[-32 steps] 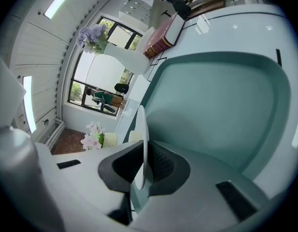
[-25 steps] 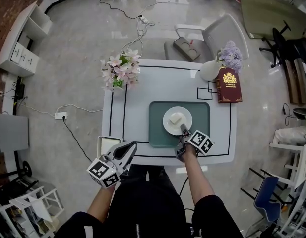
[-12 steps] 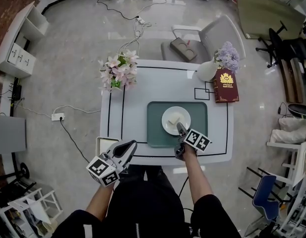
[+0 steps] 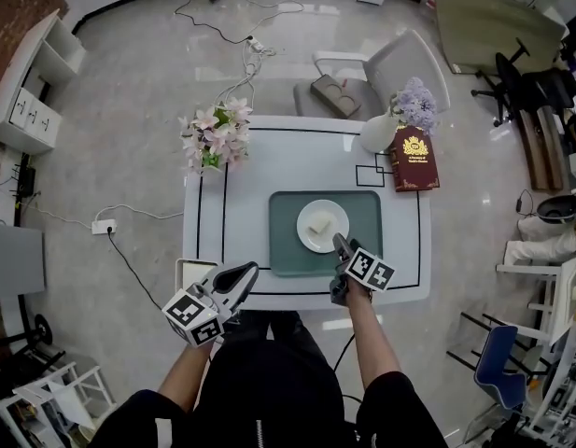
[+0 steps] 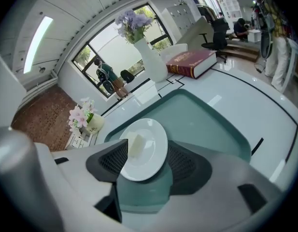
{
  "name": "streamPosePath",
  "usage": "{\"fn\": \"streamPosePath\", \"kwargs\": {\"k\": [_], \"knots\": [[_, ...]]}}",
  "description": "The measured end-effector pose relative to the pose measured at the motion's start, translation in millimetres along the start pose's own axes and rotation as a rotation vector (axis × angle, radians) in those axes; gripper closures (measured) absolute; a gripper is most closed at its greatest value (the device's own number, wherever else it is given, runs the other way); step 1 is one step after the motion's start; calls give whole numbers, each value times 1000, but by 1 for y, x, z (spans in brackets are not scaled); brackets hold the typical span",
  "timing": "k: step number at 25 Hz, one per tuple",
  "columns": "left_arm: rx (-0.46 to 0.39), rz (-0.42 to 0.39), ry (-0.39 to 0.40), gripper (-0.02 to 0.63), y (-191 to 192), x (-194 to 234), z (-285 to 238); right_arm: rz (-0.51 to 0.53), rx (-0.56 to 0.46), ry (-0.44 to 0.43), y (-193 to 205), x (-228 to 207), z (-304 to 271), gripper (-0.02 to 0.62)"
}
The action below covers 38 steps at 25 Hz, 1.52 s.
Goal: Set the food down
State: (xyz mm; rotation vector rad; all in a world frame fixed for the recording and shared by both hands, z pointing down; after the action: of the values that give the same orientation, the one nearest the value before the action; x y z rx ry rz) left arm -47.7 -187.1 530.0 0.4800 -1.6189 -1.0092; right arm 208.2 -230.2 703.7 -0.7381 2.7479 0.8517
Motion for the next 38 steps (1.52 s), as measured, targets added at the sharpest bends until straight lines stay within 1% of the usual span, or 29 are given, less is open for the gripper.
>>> {"fn": "streamPosePath", "kwargs": {"k": [2, 5, 7, 10, 11, 14, 16, 18, 22, 28, 32, 38], "knots": [[2, -10, 14, 600, -2, -4, -6, 19, -39, -26, -8, 6, 18, 354], [7, -29, 36, 600, -5, -12, -15, 92, -125, -64, -19, 20, 51, 354], [15, -46, 49, 600, -7, -17, -22, 167, -186, -107, -26, 38, 78, 354], [33, -81, 75, 600, -9, -27, -35, 308, -265, -192, -27, 68, 123, 356], [37, -91, 87, 600, -10, -31, -39, 358, -303, -213, -28, 77, 138, 373], [44, -120, 117, 600, -15, -41, -52, 488, -468, -238, -32, 96, 185, 497], [49, -140, 139, 600, -18, -49, -61, 521, -559, -254, -35, 105, 213, 544], [54, -158, 160, 600, -20, -58, -67, 526, -609, -261, -35, 108, 234, 568], [65, -200, 186, 600, -22, -75, -75, 504, -634, -249, -30, 106, 260, 584], [82, -251, 183, 600, -20, -85, -79, 507, -628, -230, -17, 98, 264, 586], [96, -256, 182, 600, -15, -88, -80, 503, -609, -228, -14, 95, 261, 588], [108, -253, 182, 600, -14, -89, -80, 532, -598, -254, -13, 100, 261, 588]]}}
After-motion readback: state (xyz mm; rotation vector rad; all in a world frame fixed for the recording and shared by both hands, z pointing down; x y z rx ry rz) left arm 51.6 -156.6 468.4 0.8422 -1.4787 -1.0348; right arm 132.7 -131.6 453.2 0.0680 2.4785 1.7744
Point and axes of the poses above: the fingertips, and each gripper's own axes: z backward along the fingers, x to its left, y out of its underside, the point moved 1 cm from there along z, backward along the fingers, and after that the axes turned 15 degrees about y, right-handed, at the moved point
